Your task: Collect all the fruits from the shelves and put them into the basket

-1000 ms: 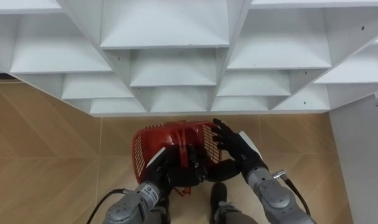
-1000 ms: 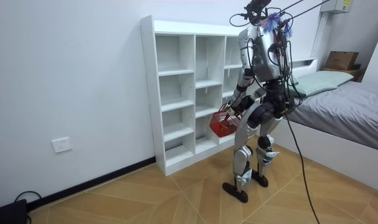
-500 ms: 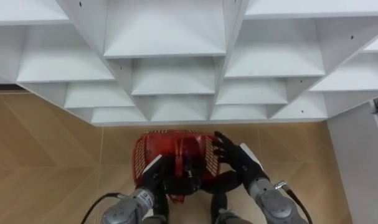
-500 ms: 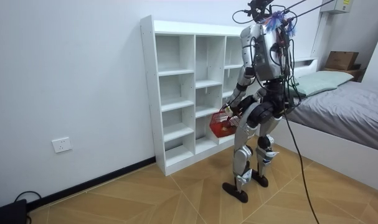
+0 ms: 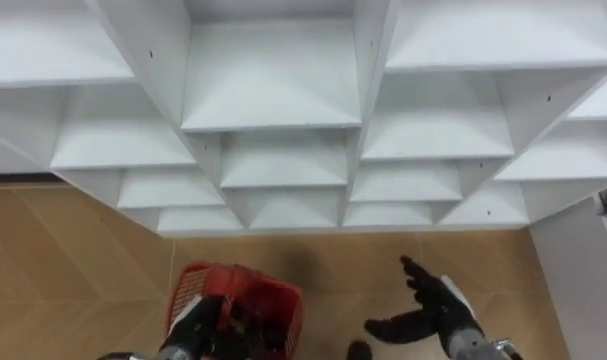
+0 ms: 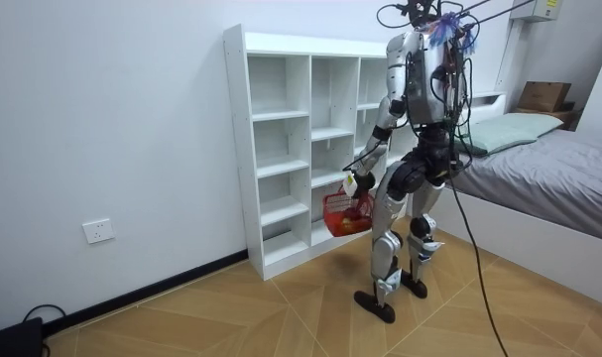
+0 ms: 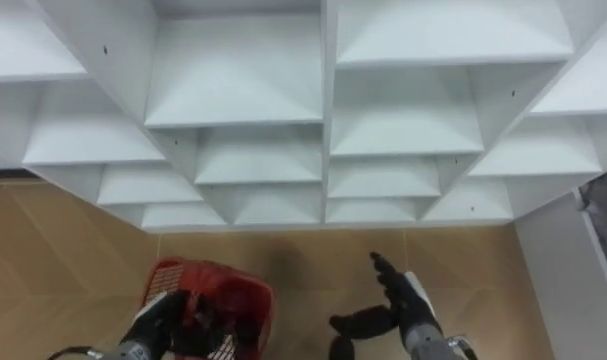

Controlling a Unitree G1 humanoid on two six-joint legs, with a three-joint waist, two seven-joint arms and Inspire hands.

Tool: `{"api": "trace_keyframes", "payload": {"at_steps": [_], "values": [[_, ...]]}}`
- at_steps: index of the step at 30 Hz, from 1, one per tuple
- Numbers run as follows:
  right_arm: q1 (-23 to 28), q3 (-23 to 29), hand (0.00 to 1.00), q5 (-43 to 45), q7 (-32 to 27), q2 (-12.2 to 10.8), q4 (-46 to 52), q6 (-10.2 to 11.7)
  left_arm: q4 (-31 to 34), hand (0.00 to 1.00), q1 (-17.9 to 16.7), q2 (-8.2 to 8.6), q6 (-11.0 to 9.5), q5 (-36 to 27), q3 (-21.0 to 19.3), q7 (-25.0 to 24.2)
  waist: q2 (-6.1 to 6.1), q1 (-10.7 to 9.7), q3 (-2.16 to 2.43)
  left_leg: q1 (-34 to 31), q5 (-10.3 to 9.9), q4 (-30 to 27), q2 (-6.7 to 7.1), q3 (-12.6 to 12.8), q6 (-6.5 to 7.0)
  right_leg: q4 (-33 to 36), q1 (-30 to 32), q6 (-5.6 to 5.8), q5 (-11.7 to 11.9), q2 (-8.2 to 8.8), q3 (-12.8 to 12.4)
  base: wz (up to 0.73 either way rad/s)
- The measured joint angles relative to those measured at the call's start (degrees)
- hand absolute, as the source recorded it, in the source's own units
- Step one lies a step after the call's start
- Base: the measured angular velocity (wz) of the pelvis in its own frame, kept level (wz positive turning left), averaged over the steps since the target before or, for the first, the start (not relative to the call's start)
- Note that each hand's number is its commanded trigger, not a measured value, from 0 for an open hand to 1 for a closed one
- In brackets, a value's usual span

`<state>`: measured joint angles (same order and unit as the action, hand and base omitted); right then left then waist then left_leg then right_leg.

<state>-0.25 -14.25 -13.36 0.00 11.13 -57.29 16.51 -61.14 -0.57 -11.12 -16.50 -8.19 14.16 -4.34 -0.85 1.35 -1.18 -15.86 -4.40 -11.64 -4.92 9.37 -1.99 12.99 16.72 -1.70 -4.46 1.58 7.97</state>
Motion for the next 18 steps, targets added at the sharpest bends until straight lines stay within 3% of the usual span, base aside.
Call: {"api": "trace_keyframes", "payload": {"at_steps": [5,9,16,18], "values": [[4.1,4.4,0.00,-5.0,-1.5,0.0,-0.8,0.2,-1.6,1.00,-4.1,0.04,-0.3,-1.3,-3.1,2.7,0.56,-1.2,0.50,5.0,-0.2,2.4,0.56,0.0,-0.13,-1.4,-4.4,0.52,-0.8,0.16,-0.3,0.01],[6.8,4.6,0.00,-6.7,-3.2,-0.2,-0.8,0.2,-3.3,1.00,-5.7,0.14,-0.3,-1.4,-4.0,4.5,1.29,-1.3,0.83,8.5,-1.1,2.6,0.65,0.0,-0.11,-2.5,-8.2,0.88,-1.2,0.10,-0.4,0.00],[8.3,4.8,0.00,-9.7,-3.0,-0.5,-2.2,0.3,-3.7,1.00,-7.7,1.15,-0.3,-3.5,-5.4,5.3,1.57,-1.1,1.00,13.0,-2.3,3.1,0.69,1.2,-0.17,-3.1,-11.9,1.29,-2.0,0.01,-1.6,-0.07],[9.0,7.2,0.00,-11.9,-2.4,-0.7,-2.8,0.1,-3.7,1.00,-8.1,1.75,-0.2,-3.6,-7.4,5.3,1.64,-1.3,0.99,13.9,-2.6,3.1,0.66,1.2,-0.19,-3.3,-12.8,1.30,-2.1,0.00,-1.5,-0.02]]}}
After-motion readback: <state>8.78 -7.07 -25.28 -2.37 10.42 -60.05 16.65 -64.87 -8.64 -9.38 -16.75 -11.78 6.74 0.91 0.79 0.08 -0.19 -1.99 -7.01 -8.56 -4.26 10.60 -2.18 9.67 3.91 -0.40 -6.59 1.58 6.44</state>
